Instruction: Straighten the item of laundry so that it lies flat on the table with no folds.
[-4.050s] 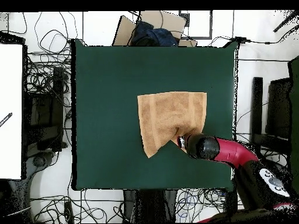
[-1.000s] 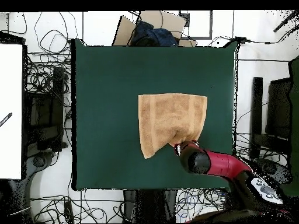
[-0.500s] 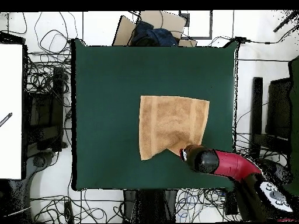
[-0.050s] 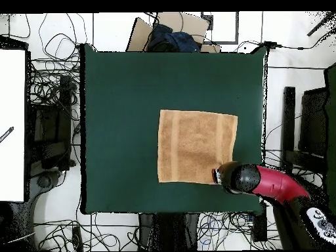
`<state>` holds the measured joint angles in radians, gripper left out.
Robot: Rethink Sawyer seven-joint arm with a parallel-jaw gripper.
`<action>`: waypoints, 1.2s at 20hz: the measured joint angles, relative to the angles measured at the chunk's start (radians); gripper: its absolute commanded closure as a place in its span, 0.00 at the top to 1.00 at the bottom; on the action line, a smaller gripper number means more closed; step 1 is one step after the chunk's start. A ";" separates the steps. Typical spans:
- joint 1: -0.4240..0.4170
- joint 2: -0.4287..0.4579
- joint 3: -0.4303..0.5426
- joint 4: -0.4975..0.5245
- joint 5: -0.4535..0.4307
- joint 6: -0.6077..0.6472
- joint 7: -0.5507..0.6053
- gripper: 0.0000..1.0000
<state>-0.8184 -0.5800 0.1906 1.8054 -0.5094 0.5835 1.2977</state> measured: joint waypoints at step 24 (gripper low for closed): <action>-0.055 -0.053 0.075 -0.022 -0.001 0.006 0.000 1.00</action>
<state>-0.8729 -0.6327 0.2658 1.7838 -0.5102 0.5898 1.2977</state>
